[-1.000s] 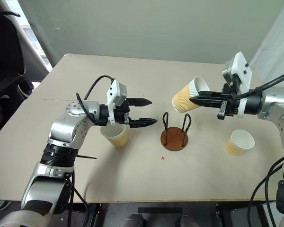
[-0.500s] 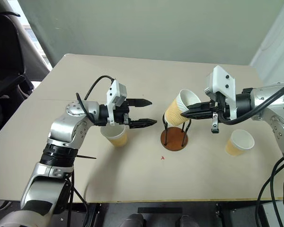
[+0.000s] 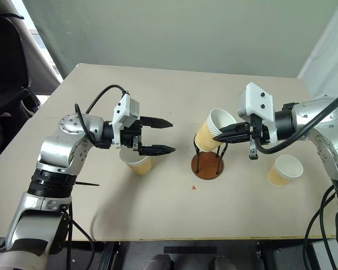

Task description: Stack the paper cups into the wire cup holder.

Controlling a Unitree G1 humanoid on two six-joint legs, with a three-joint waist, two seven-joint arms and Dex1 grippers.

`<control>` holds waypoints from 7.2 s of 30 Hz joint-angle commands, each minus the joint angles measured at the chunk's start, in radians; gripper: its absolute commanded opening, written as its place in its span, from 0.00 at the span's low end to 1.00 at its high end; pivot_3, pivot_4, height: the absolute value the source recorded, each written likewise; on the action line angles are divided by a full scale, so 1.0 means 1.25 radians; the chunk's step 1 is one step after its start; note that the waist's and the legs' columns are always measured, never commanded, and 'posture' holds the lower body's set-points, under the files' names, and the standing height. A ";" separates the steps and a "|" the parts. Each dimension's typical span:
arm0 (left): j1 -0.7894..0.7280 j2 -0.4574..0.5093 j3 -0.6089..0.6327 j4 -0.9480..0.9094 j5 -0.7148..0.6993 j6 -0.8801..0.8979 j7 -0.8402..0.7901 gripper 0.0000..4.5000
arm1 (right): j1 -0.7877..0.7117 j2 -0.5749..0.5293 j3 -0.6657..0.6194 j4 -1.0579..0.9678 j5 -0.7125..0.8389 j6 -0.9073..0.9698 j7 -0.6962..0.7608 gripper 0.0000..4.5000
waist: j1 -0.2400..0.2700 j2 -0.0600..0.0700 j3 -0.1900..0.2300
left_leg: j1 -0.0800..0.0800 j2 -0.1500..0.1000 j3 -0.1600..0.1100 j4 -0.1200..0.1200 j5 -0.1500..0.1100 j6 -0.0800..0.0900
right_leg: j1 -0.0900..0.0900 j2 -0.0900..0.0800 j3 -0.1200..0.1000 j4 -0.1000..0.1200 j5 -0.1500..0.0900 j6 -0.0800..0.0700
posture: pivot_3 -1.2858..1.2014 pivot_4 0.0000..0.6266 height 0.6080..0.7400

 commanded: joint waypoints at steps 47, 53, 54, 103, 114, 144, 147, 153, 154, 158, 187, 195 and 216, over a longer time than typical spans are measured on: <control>-0.027 -0.028 0.014 -0.036 -0.030 0.012 0.028 1.00 | 0.002 0.069 -0.249 0.038 0.178 0.230 -0.206 0.77 | 0.007 0.000 0.000 | -0.007 -0.001 -0.003 0.000 0.002 -0.002 | -0.004 -0.001 -0.002 0.001 0.000 0.000 | 0.52 0.24 1.00; -0.028 -0.031 0.012 -0.030 -0.029 0.009 0.025 1.00 | 0.159 -0.047 -0.190 0.027 0.067 0.088 -0.138 0.77 | 0.006 0.000 0.000 | -0.007 -0.001 -0.002 0.001 0.002 -0.002 | -0.005 -0.001 -0.002 0.001 0.001 0.000 | 0.52 0.24 1.00; -0.028 -0.032 0.012 -0.029 -0.029 0.009 0.025 1.00 | 0.172 -0.057 -0.186 0.028 0.056 0.072 -0.133 0.77 | 0.006 0.000 0.000 | -0.007 -0.001 -0.001 0.001 0.002 -0.002 | -0.005 -0.001 -0.001 0.001 0.001 0.000 | 0.52 0.24 1.00; -0.033 -0.027 0.010 -0.036 -0.047 -0.025 -0.062 1.00 | 0.585 -0.167 -0.309 0.099 -0.130 -0.083 -0.129 0.77 | 0.005 0.000 0.000 | -0.007 -0.001 0.009 0.003 0.003 0.001 | -0.005 -0.001 0.001 0.000 0.004 0.003 | 0.52 0.24 1.00; -0.031 -0.021 0.011 -0.040 -0.045 -0.022 -0.066 1.00 | 0.550 -0.175 -0.224 0.167 -0.205 -0.145 -0.115 0.73 | 0.004 0.000 0.000 | -0.006 -0.001 0.009 0.002 0.003 0.001 | -0.005 -0.001 0.001 0.000 0.005 0.003 | 0.52 0.24 1.00; -0.031 -0.008 0.021 -0.037 -0.042 -0.021 -0.049 1.00 | 0.336 -0.140 -0.226 0.071 -0.071 0.003 -0.110 0.01 | -0.002 0.000 0.000 | -0.006 0.000 0.009 0.002 0.003 0.002 | -0.006 -0.001 0.001 0.000 0.005 0.003 | 0.52 0.24 1.00; -0.031 -0.007 0.021 -0.036 -0.043 -0.021 -0.043 1.00 | 0.296 -0.136 -0.218 0.054 -0.055 0.016 -0.112 0.01 | -0.002 0.000 0.000 | -0.007 -0.001 0.007 0.002 0.003 0.002 | -0.006 -0.001 0.001 0.000 0.005 0.003 | 0.52 0.24 1.00; -0.031 -0.007 0.022 -0.031 -0.043 -0.023 -0.038 1.00 | 0.206 -0.113 -0.214 0.027 -0.010 0.052 -0.118 0.01 | -0.006 0.000 0.000 | -0.007 0.000 0.007 0.002 0.004 0.002 | -0.007 -0.001 0.001 0.001 0.005 0.003 | 0.52 0.24 1.00; -0.031 -0.007 0.023 -0.030 -0.043 -0.024 -0.038 1.00 | 0.191 -0.109 -0.213 0.021 -0.003 0.057 -0.118 0.01 | -0.006 0.000 0.000 | -0.007 0.000 0.007 0.002 0.004 0.002 | -0.007 -0.001 0.001 0.001 0.005 0.004 | 0.52 0.24 1.00; -0.032 -0.009 0.022 -0.026 -0.042 -0.027 -0.038 1.00 | 0.136 -0.093 -0.200 -0.011 0.029 0.080 -0.118 0.01 | -0.006 0.000 0.000 | -0.008 0.000 0.007 0.002 0.004 0.002 | -0.008 -0.001 0.001 0.000 0.005 0.004 | 0.52 0.24 1.00; -0.037 -0.015 0.017 -0.013 -0.038 -0.037 -0.033 1.00 | -0.023 -0.031 0.047 -0.019 -0.101 -0.078 -0.006 0.01 | -0.008 0.000 0.000 | -0.009 0.000 0.006 0.002 0.004 0.002 | -0.010 -0.001 0.001 0.001 0.005 0.003 | 0.52 0.24 1.00; -0.034 -0.012 0.017 -0.017 -0.038 -0.038 -0.035 1.00 | -0.053 -0.011 0.072 -0.001 -0.143 -0.109 0.020 0.01 | -0.009 0.000 0.000 | -0.010 0.000 0.005 0.002 0.004 0.002 | -0.010 -0.002 0.001 0.000 0.005 0.003 | 0.52 0.24 1.00; -0.029 -0.011 0.011 -0.016 -0.034 -0.044 -0.035 1.00 | -0.047 -0.009 0.118 0.026 -0.267 -0.241 0.108 0.01 | -0.009 0.000 0.000 | -0.010 0.000 0.005 0.002 0.004 0.002 | -0.010 -0.002 0.001 0.000 0.006 0.003 | 0.52 0.24 1.00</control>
